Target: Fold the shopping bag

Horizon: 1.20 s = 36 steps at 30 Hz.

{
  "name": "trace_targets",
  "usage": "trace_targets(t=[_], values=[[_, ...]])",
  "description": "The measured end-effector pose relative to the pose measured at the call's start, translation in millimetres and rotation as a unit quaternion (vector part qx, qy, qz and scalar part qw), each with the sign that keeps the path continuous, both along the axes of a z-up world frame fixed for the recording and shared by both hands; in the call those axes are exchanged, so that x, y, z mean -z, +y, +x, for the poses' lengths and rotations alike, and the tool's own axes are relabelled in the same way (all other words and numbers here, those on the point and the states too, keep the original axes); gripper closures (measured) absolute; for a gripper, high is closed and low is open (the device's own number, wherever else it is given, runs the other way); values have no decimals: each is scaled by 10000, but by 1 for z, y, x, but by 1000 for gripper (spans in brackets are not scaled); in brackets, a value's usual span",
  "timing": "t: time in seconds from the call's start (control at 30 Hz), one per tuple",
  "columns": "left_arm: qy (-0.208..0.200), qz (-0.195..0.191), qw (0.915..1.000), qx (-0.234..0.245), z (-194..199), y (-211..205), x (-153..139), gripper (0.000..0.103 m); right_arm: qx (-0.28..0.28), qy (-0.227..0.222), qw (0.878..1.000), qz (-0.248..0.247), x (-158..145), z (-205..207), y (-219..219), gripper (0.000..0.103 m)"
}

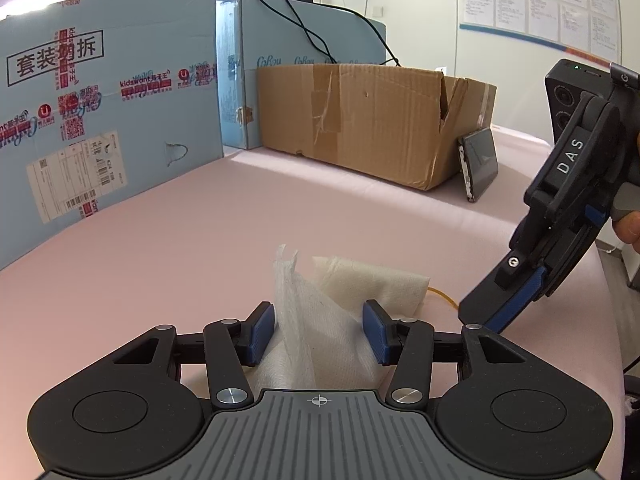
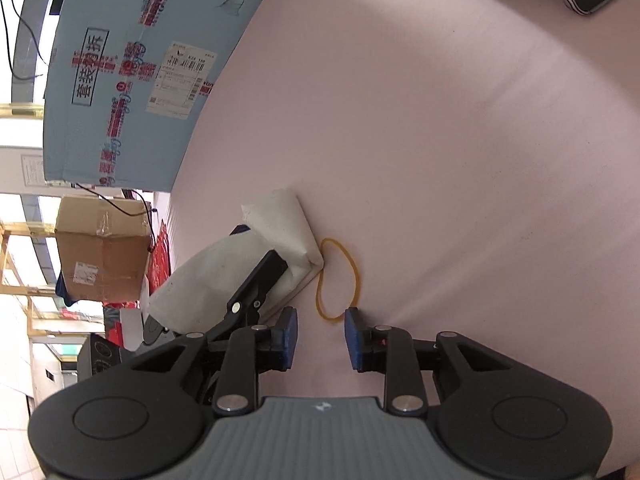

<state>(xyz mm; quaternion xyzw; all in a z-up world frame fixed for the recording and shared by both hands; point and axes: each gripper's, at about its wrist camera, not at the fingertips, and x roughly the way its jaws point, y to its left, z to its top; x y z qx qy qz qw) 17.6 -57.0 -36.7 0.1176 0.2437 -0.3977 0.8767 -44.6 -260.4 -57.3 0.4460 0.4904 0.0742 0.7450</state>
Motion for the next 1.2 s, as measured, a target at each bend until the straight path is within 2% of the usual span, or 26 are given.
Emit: trace_targets(t=[0.17, 0.4, 0.53, 0.8, 0.93, 1.07, 1.2], values=[[-25, 16, 10000, 2, -1, 0, 0, 55, 361, 78, 9992, 124, 7, 2, -5, 71], [-25, 12, 10000, 3, -2, 0, 1, 55, 923, -432, 9948, 32, 8, 1, -6, 71], [-14, 1, 10000, 5, -1, 1, 2, 55, 1164, -576, 9915, -95, 9, -7, -14, 77], [-17, 9, 10000, 18, -2, 0, 2, 55, 903, -668, 9905, -789, 0, -3, -19, 75], [-17, 9, 10000, 19, -1, -1, 3, 55, 729, -582, 9920, -854, -2, 4, -12, 74], [1, -4, 10000, 24, 0, 0, 3, 55, 351, -128, 9990, -258, 3, -1, -10, 73], [11, -5, 10000, 28, 1, 0, 2, 55, 434, 49, 9990, -47, 6, -4, -7, 70]])
